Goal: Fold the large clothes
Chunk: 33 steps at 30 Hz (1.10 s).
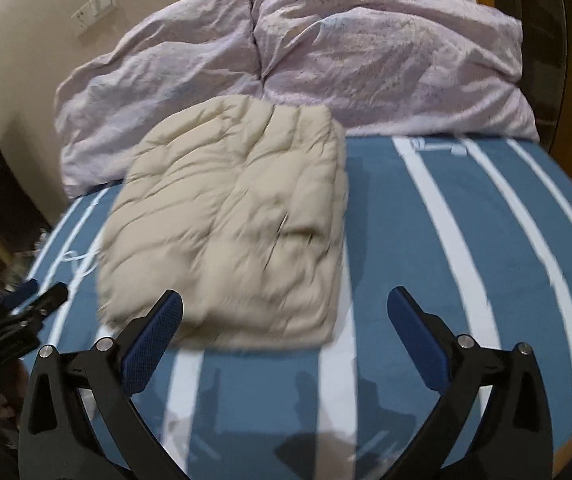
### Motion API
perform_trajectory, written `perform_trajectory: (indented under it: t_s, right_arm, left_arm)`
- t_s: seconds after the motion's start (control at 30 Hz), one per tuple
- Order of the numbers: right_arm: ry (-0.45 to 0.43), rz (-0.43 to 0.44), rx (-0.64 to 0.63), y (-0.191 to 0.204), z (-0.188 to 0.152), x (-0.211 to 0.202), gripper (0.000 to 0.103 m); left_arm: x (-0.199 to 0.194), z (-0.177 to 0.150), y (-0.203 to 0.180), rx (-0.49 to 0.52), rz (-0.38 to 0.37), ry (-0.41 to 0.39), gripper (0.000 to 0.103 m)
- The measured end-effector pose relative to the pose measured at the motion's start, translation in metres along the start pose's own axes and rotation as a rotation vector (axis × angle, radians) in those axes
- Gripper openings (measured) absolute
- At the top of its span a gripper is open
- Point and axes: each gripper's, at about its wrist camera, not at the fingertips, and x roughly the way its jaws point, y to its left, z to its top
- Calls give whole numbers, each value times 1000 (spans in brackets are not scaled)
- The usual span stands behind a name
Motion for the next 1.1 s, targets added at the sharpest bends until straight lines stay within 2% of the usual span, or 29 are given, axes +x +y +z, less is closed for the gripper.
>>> perform_trajectory:
  t_s: [0.13, 0.43, 0.73, 1.1]
  right_arm:
    - [9, 19, -25, 13, -23, -21, 102]
    - [0, 23, -97, 32, -51, -55, 102]
    - [12, 57, -85, 32, -66, -75, 102]
    - [11, 78, -102, 35, -79, -89, 102]
  left_arm:
    - [-27, -24, -5, 4, -25, -12, 100]
    - [-60, -53, -19, 15, -53, 3, 100]
    - [-83, -66, -29, 26, -100, 0, 100]
    - [-99, -76, -33, 23, -107, -2, 100]
